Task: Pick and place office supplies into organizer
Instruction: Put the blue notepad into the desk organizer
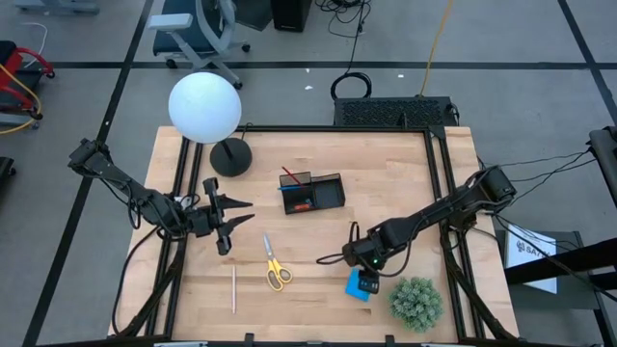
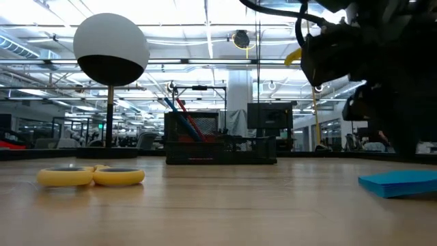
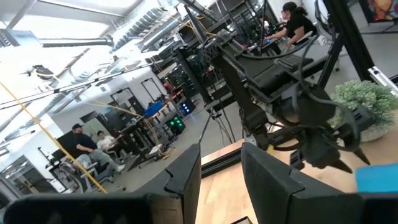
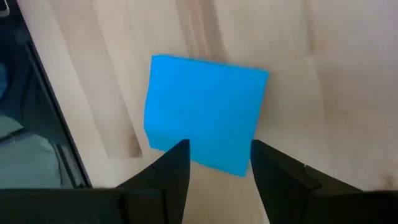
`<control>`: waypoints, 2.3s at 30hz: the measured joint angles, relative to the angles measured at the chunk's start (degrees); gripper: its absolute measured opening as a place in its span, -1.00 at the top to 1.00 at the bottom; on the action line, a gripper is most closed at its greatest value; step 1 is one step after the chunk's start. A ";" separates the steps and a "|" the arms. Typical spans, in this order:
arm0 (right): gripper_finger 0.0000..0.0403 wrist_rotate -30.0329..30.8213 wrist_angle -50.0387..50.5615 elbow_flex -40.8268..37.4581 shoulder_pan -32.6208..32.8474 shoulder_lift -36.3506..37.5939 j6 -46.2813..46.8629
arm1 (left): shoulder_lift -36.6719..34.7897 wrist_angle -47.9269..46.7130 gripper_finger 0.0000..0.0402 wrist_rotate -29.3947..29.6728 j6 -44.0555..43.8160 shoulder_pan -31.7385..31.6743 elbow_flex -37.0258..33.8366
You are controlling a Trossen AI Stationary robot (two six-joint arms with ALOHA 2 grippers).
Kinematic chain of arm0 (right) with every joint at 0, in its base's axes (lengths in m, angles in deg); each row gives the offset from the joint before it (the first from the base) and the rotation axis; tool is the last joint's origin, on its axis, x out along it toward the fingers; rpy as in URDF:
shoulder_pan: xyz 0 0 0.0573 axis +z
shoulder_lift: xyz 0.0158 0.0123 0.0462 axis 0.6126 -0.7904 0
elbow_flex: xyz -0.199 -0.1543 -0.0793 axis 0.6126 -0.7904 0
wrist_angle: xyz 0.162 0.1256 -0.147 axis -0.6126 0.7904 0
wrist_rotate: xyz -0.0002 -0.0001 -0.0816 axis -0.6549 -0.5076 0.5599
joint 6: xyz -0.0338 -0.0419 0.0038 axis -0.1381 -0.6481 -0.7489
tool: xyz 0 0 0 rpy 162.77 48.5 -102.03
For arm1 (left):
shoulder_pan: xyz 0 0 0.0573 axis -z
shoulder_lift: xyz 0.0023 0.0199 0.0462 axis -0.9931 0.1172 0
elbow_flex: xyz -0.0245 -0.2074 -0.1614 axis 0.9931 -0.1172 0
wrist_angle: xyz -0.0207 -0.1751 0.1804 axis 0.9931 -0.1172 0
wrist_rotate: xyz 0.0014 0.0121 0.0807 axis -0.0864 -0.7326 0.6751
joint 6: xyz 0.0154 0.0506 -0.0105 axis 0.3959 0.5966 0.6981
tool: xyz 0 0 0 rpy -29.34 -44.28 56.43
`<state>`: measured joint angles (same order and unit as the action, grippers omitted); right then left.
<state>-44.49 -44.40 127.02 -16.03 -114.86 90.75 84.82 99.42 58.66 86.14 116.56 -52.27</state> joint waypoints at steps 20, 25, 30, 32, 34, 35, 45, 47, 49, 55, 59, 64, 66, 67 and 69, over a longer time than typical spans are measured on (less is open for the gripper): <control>0.21 5.54 0.39 -0.02 -0.55 -1.25 -2.88 | 0.01 -0.37 0.38 -1.28 -0.18 -0.01 0.01; 0.21 1.08 -2.68 -0.02 -0.47 -3.88 -2.73 | 0.00 -0.40 0.38 -1.31 -0.18 -0.01 0.01; 0.21 -2.36 -5.58 -0.02 -0.25 -4.77 -1.91 | 0.01 -0.41 0.38 -1.32 -0.17 0.01 0.01; 0.21 -3.37 -6.43 -0.02 -0.27 -4.77 -1.39 | -0.01 -0.39 0.38 -1.32 -0.17 -0.01 0.01; 0.21 -3.56 -6.34 -0.02 -0.20 -4.77 -1.36 | 0.00 -0.38 0.38 -1.34 -0.17 0.00 0.00; 0.21 -3.57 -6.28 -0.02 -0.04 -4.77 -1.34 | 0.01 -0.35 0.38 -1.34 -0.19 -0.01 0.01; 0.47 -3.55 -6.01 -0.02 1.55 -4.77 -0.36 | 0.01 -0.37 0.38 -1.34 -0.17 0.00 -0.01; 0.57 -3.56 -6.01 -0.02 1.74 -4.77 -0.27 | -0.01 -0.37 0.38 -1.34 -0.17 0.00 0.00; 0.66 -3.50 -6.01 -0.02 2.00 -4.77 0.05 | 0.01 -0.37 0.38 -1.34 -0.17 0.01 0.00; 0.95 -3.29 -6.04 -0.02 2.00 -4.91 -0.49 | -0.01 -0.35 0.38 -1.34 -0.17 -0.01 0.01; 0.97 -3.26 -6.04 -0.02 2.00 -4.91 -1.25 | -0.01 -0.33 0.38 -1.34 -0.19 0.00 0.00; 0.99 -3.40 -6.05 -0.02 1.89 -4.91 -1.66 | -0.01 -0.33 0.38 -1.34 -0.20 -0.01 0.01; 0.99 -3.61 -6.18 -0.02 1.89 -4.94 -1.23 | -0.01 -0.35 0.38 -1.34 -0.21 0.00 0.00; 0.99 -3.69 -6.34 -0.02 1.89 -4.95 -1.02 | -0.01 -0.35 0.38 -1.34 -0.22 0.00 0.00; 0.99 -5.40 -6.52 -0.02 1.89 -4.95 -0.72 | 0.01 -0.35 0.38 -1.34 -0.25 -0.01 0.01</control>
<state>-49.89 -50.92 127.00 -14.14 -119.81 90.02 84.83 99.07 57.32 85.89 116.55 -52.26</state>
